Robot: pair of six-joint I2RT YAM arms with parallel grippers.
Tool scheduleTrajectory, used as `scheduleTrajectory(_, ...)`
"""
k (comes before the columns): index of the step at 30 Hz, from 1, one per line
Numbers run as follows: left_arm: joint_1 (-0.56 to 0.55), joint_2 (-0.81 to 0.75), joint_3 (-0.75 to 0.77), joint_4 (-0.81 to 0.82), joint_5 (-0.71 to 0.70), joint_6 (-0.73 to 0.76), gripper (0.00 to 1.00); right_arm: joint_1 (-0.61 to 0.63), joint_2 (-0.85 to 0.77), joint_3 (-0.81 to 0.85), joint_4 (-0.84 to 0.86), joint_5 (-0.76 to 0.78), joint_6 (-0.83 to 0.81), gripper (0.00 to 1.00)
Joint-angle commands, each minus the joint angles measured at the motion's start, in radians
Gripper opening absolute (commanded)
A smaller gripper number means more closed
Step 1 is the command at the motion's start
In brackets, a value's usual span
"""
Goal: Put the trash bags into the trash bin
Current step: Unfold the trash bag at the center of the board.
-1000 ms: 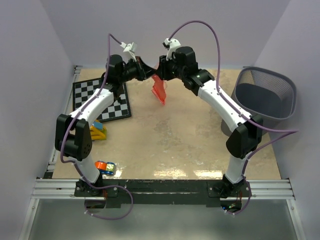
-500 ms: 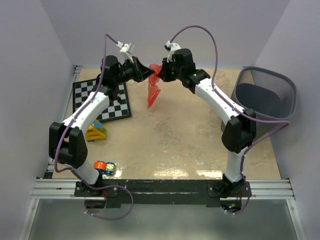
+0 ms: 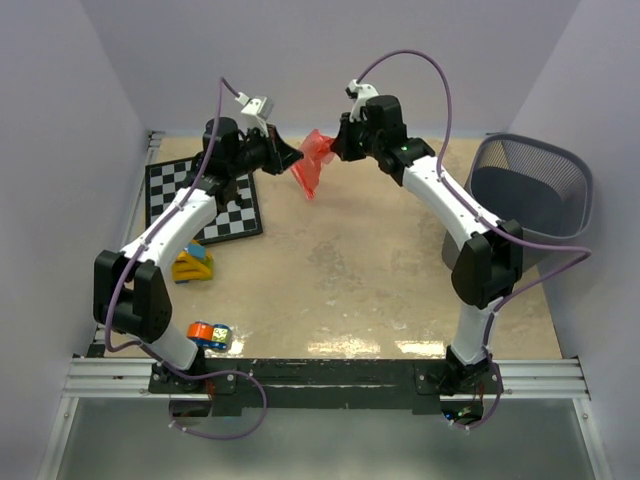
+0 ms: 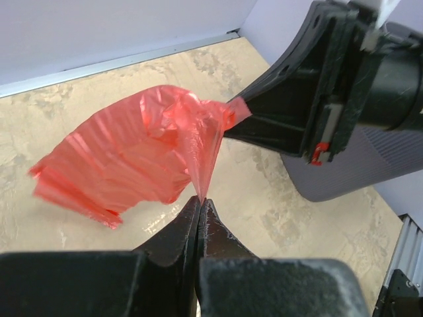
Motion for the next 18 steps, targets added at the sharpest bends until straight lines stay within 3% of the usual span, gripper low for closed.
scheduleTrajectory(1, 0.010, -0.086, -0.007, -0.008, -0.042, 0.066, 0.00, -0.058, -0.072, -0.017, 0.019, -0.020, -0.090, 0.00)
scheduleTrajectory(4, 0.010, -0.076, -0.012, 0.010, -0.032, 0.062, 0.00, -0.058, -0.079, -0.027, 0.044, -0.247, -0.105, 0.00)
scheduleTrajectory(6, 0.010, -0.064, -0.018, 0.065, 0.026, 0.045, 0.00, -0.052, -0.093, -0.040, 0.056, -0.303, -0.083, 0.00)
scheduleTrajectory(7, 0.010, -0.060, -0.023, 0.096, 0.060, 0.025, 0.06, -0.052, -0.099, -0.047, 0.065, -0.314, -0.064, 0.00)
scheduleTrajectory(9, 0.009, -0.046, -0.036, 0.174, 0.117, -0.030, 0.32, -0.051, -0.103, -0.044, 0.077, -0.346, -0.033, 0.00)
scheduleTrajectory(11, 0.009, -0.029, -0.041, 0.235, 0.148, -0.087, 0.42, -0.051, -0.101, -0.029, 0.079, -0.337, -0.017, 0.00)
scheduleTrajectory(18, 0.004, 0.026, 0.005, 0.251, 0.121, -0.145, 0.47, -0.046, -0.086, 0.020, 0.087, -0.312, 0.007, 0.00)
